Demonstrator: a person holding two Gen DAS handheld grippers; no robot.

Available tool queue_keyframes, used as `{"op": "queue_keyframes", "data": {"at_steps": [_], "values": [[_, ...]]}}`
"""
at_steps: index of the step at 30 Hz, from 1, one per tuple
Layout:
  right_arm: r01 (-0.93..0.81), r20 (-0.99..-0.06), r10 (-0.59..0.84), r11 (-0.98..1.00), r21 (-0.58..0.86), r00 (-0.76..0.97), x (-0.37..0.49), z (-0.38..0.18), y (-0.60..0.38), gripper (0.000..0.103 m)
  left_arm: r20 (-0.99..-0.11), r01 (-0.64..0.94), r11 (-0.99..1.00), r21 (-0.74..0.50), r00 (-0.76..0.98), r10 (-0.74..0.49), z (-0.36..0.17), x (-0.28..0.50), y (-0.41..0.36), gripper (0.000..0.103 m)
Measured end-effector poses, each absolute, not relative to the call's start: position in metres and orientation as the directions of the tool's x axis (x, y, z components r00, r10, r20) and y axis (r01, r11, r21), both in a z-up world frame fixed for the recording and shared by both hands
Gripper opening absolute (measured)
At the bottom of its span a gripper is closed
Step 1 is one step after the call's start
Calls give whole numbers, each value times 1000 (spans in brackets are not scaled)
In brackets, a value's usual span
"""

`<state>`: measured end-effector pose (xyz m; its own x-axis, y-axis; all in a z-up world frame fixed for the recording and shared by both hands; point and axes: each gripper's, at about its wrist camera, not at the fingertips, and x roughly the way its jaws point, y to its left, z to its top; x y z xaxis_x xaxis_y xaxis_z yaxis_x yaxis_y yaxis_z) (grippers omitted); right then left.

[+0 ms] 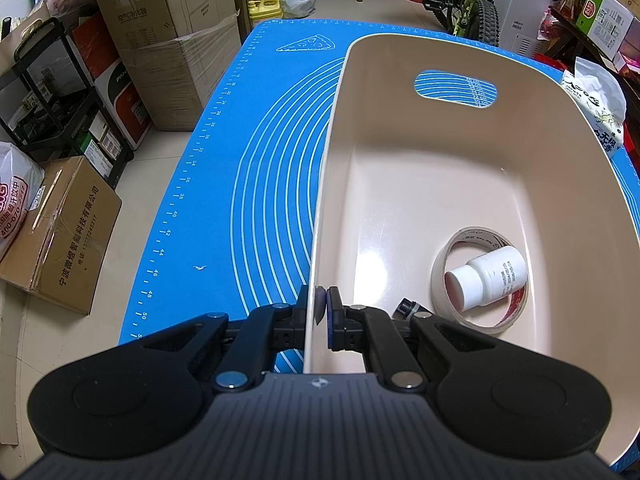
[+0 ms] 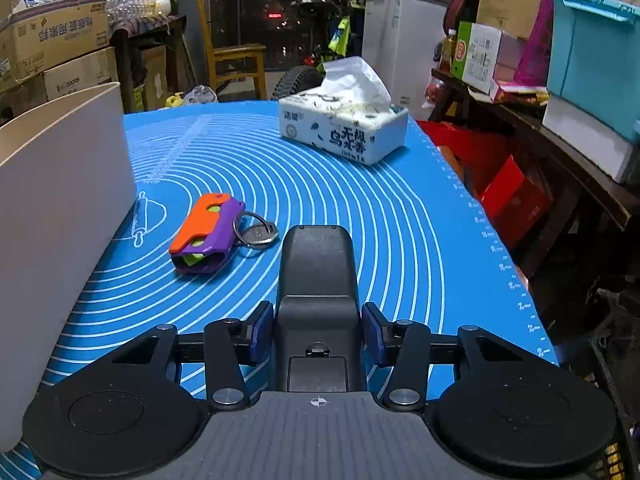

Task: Organize rigid objects
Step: 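Lift the black remote into the basket and release it with the right gripper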

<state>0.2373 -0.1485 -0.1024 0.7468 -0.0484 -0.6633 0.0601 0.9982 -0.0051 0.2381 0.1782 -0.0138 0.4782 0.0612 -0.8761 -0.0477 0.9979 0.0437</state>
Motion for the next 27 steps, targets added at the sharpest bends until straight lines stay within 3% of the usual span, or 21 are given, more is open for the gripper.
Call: {"op": "queue_keyframes", "data": {"at_steps": [27], "values": [[11, -400, -28, 999, -46, 916, 218, -36, -126, 54, -876, -48, 998, 44, 479, 61, -14, 238, 178, 8]]}}
